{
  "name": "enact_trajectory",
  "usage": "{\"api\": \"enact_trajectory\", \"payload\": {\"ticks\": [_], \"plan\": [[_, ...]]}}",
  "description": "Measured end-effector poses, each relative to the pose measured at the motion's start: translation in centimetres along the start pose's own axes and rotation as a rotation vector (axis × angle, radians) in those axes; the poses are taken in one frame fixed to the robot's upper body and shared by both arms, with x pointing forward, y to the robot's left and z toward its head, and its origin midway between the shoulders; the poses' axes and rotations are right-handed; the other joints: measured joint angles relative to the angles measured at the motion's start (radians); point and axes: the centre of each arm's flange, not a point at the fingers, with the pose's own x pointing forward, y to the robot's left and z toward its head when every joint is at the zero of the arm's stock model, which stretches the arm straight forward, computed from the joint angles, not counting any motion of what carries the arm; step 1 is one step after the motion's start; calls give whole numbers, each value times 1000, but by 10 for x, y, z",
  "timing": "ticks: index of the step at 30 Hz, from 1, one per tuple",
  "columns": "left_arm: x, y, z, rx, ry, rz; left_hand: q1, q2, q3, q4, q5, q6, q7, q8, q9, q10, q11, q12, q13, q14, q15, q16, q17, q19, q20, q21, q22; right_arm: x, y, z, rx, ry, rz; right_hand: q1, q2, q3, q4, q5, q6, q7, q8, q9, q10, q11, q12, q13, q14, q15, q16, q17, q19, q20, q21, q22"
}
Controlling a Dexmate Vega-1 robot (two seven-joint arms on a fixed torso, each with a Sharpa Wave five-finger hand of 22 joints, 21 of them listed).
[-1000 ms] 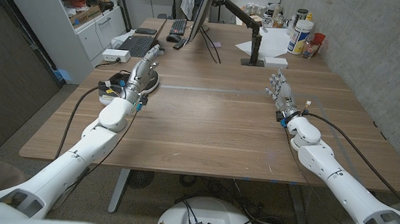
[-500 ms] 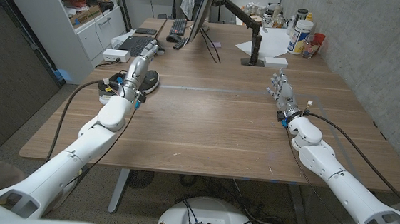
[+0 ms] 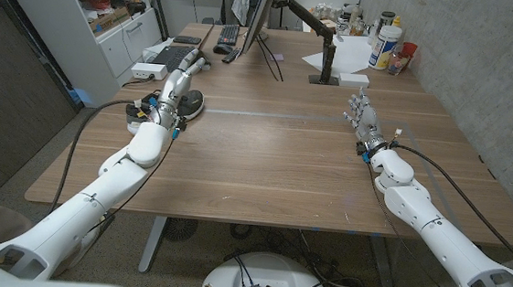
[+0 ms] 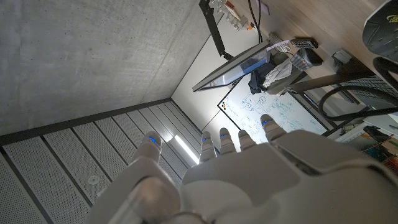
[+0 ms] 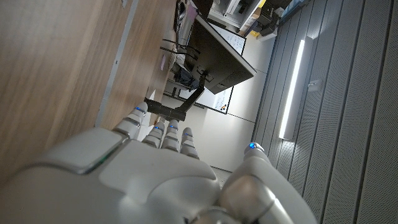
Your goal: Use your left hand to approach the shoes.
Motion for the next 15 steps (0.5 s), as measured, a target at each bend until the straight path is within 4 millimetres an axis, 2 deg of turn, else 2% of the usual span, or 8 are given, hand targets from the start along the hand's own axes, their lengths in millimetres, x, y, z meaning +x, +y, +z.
{"api": "enact_trajectory", "payload": {"ticks": [4,8,15], "plan": [[-1,2,2,47,4,19,8,-1,3,-6,0,5,5,0,0,0,0,0,0,0,0,0,0,0,0,0,0,0,-1,0,-2,-1,0,0,0,0,0,0,0,0,0,0,0,0,0,0,-6,-3,0,0,-1,-1,0,0],[-2,4,6,109,4,44,9,-2,1,-7,0,5,5,0,0,0,0,0,0,0,0,0,0,0,0,0,0,0,-1,0,-2,-4,1,0,0,0,0,0,-3,3,-7,0,-11,-11,0,0,-10,1,0,0,-9,6,0,0],[-5,7,12,189,-1,80,14,-4,2,-14,0,5,5,0,0,0,0,0,0,-5,-5,0,0,0,0,0,0,1,0,0,-2,-7,2,0,0,-4,4,0,-4,4,-7,0,-16,-16,0,0,-19,-1,0,0,-14,1,0,0]]}}
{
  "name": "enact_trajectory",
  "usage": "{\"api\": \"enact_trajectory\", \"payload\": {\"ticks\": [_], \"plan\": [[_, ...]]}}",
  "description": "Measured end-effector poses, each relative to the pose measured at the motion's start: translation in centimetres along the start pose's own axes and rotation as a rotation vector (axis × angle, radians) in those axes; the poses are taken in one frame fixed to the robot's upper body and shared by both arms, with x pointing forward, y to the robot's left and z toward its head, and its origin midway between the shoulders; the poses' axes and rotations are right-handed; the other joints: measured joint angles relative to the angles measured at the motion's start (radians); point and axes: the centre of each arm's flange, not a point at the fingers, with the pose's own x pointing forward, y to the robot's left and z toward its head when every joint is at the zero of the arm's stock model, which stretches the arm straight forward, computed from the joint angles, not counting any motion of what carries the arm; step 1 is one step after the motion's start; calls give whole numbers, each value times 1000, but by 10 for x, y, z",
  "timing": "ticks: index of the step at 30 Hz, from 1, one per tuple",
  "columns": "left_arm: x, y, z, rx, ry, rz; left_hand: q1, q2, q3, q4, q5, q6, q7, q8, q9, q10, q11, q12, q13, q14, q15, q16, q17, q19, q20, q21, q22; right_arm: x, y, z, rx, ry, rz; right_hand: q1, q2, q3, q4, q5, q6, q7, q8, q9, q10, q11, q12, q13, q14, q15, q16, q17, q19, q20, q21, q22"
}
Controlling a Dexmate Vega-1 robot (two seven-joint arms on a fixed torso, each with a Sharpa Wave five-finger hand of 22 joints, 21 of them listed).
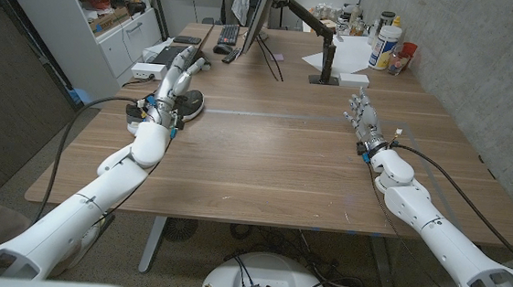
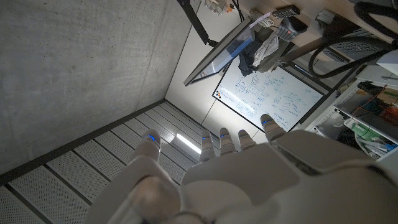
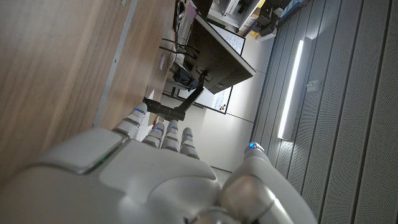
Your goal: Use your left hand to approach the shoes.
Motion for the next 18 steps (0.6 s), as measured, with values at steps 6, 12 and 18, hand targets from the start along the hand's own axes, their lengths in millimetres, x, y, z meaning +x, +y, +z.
{"api": "enact_trajectory", "payload": {"ticks": [6,12,18], "plan": [[-3,5,6,109,-3,39,4,-4,-1,-1,0,0,0,0,0,0,0,0,0,0,0,0,0,0,0,0,0,0,1,0,1,-1,4,0,0,0,0,0,-9,-2,0,0,0,0,0,1,0,0,-5,0,0,0,0,0],[-5,7,9,224,1,69,4,-4,-1,-1,0,0,0,0,0,0,0,0,0,0,0,0,0,0,0,4,0,0,1,0,1,-2,5,0,0,0,0,0,-9,-2,0,0,0,0,0,3,-4,4,-5,0,0,0,0,0],[-7,10,12,318,13,101,4,-4,-1,-9,0,0,0,0,0,0,0,0,0,0,0,0,0,0,0,4,0,-1,3,0,3,-3,7,0,0,0,0,0,-9,-2,0,0,0,0,0,2,-4,4,-5,0,-5,6,0,0]]}}
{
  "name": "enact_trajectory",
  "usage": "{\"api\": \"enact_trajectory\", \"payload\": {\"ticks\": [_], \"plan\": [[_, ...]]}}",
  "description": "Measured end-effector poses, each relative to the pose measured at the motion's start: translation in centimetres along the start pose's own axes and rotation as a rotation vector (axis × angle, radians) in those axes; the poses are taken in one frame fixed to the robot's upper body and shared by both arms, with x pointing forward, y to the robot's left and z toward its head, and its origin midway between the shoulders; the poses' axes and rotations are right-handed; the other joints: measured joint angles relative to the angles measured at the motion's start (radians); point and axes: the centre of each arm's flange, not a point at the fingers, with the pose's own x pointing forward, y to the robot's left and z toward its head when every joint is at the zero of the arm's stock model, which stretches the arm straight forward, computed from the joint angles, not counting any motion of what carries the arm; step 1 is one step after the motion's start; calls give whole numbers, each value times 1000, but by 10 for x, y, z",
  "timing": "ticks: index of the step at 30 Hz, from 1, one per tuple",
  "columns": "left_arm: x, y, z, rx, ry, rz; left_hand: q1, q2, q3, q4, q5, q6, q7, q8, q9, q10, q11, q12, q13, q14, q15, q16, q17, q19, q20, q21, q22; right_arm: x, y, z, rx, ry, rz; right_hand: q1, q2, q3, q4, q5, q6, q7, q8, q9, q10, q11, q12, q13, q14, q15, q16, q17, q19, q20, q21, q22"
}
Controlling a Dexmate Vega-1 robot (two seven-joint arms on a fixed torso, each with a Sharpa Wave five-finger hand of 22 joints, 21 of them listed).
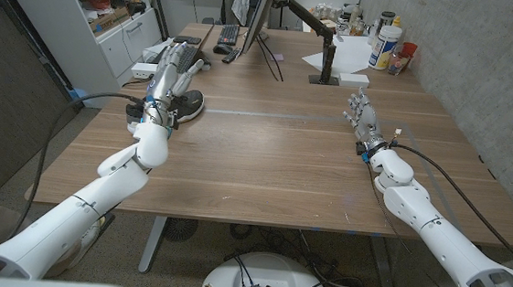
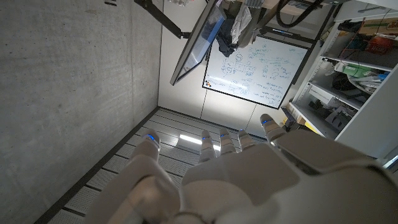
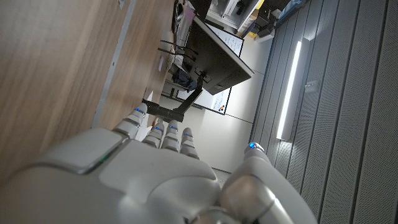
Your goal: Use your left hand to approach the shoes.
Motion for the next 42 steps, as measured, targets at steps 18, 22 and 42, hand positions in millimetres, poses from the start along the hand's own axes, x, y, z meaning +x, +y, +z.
{"api": "enact_trajectory", "payload": {"ticks": [18,22,42], "plan": [[6,11,-5,189,119,73,13,-5,0,-8,0,11,18,0,0,18,7,9,0,4,7,8,0,21,-2,8,0,-3,-4,0,1,0,-8,0,0,-4,-4,0,0,0,0,0,0,0,0,0,0,0,0,0,-1,1,0,0],[8,12,-7,220,161,89,13,-5,0,-9,0,11,18,0,0,18,8,9,0,4,7,8,0,20,-2,8,0,-3,-5,0,1,0,-9,0,0,-4,-4,0,0,0,0,0,-4,4,0,0,0,0,0,0,-1,1,0,0],[11,14,-17,291,277,119,17,-9,-8,-17,0,27,23,7,0,20,13,9,0,7,10,8,0,26,3,8,2,-5,-9,1,-3,1,-11,0,0,-4,-4,0,0,0,0,0,-3,4,0,0,-4,-4,0,0,-1,1,0,0]]}}
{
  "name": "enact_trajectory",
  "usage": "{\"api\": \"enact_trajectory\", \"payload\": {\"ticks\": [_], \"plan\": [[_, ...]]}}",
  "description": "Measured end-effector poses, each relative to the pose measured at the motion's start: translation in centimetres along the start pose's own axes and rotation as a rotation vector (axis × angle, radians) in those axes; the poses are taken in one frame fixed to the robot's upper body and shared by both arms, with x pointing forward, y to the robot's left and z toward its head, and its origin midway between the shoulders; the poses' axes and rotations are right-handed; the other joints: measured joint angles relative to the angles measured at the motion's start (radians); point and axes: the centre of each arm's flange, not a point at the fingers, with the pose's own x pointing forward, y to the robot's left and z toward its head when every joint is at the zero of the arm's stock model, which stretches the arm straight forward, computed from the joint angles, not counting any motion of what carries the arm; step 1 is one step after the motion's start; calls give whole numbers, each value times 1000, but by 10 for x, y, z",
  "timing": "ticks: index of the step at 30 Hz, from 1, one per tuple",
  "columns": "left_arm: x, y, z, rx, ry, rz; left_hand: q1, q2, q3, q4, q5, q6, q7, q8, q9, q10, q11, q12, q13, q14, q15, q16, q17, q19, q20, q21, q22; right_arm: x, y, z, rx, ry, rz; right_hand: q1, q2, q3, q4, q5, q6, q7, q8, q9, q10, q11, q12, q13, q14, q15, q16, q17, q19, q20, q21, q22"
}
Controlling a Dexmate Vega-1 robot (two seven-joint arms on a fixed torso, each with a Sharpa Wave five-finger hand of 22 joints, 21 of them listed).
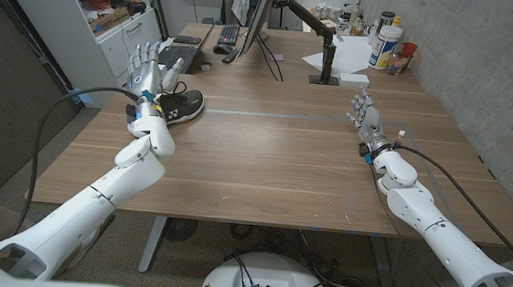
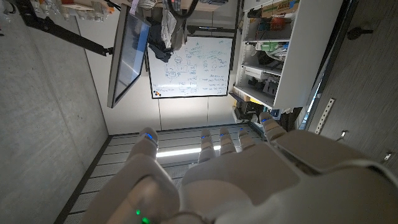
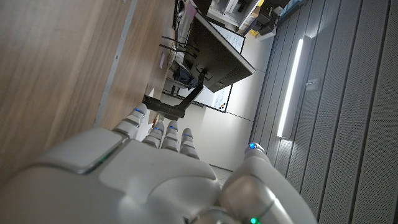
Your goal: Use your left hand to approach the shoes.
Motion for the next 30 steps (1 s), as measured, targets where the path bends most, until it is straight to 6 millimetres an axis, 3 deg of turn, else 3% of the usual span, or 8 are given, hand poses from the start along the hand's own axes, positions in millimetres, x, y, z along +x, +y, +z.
{"api": "enact_trajectory", "payload": {"ticks": [30], "plan": [[16,-12,-20,16,111,-64,0,0,0,0,0,5,5,0,0,-4,4,0,0,-4,4,0,0,0,0,0,0,-6,-5,-5,5,16,-9,5,5,0,0,0,0,0,0,0,0,0,0,0,0,0,0,0,0,0,0,0]]}}
